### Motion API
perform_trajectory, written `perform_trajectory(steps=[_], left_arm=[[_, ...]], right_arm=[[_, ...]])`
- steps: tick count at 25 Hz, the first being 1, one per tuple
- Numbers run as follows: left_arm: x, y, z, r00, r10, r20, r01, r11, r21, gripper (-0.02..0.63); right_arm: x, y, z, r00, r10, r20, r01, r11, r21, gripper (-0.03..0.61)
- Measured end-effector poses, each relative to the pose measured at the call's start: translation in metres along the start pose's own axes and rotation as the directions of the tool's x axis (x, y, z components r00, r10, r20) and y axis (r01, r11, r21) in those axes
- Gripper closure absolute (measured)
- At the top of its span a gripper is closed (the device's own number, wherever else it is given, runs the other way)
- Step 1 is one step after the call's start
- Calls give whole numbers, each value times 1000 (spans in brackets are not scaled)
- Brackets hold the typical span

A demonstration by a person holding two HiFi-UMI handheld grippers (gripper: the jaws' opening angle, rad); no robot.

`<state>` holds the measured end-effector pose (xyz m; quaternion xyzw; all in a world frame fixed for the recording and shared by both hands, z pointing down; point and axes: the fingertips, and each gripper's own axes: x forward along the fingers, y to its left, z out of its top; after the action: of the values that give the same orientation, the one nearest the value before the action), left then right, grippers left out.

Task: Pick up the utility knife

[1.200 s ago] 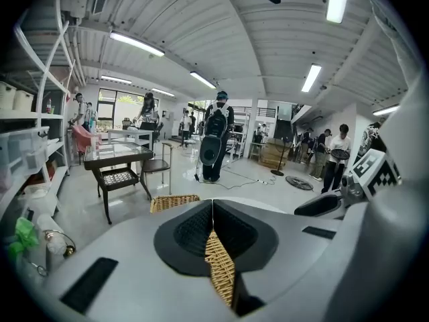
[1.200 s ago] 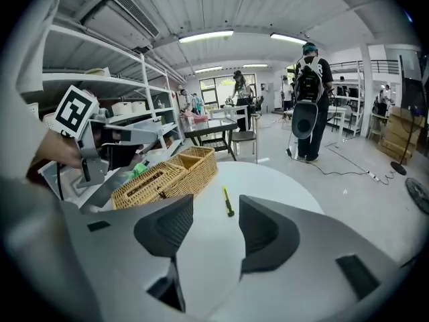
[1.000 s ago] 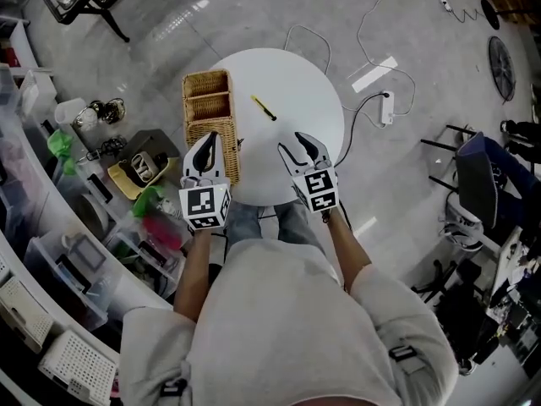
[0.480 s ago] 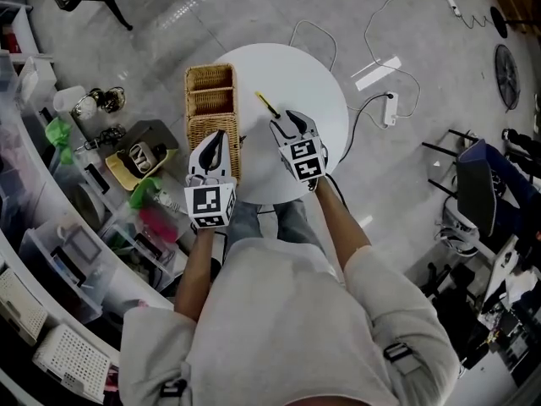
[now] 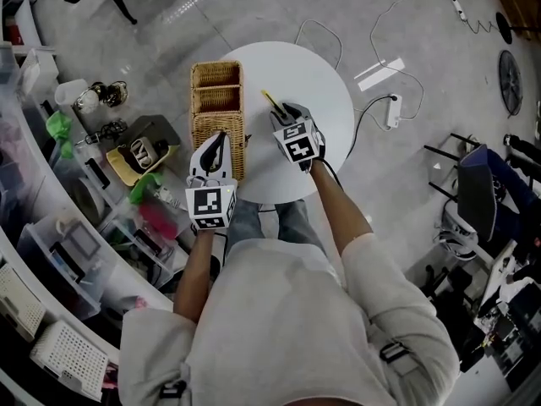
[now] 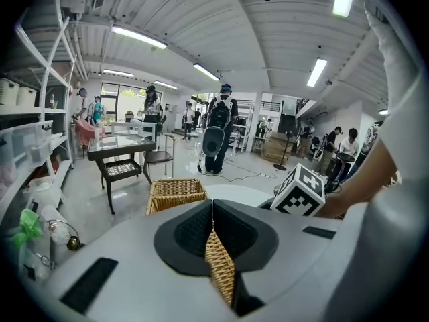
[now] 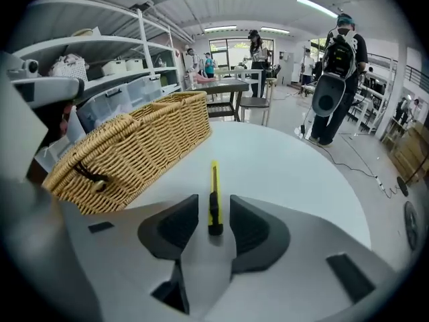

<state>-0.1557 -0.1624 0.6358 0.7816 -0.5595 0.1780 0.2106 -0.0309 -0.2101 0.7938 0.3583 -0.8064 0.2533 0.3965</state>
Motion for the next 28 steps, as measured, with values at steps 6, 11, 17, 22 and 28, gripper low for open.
perform_trajectory(steps=[6,11,17,22,28], left_arm=[[-3,3,-3,1000,2,-2,-2,1000,-1,592],[-3,2,-2,1000,3,1,-3,1000,0,592],[-4,-1,-2,1000,-1,7,1,1000,4,592],[0,-4,5,1000,-5,22,4,1000,3,592],[5,-11,13,999,-17,38,17,1000,-1,592]], right_arm=[[3,-2,-1,999,-31,-20,30,999,-19,500],[3,-3,-1,999,-34,-13,34,999,-1,502],[-6,-2,-2,999,-32,20,32,999,13,502],[-33,-5,9,994,-47,97,42,997,60,503],[-76,-5,19,978,-66,197,51,996,79,503]])
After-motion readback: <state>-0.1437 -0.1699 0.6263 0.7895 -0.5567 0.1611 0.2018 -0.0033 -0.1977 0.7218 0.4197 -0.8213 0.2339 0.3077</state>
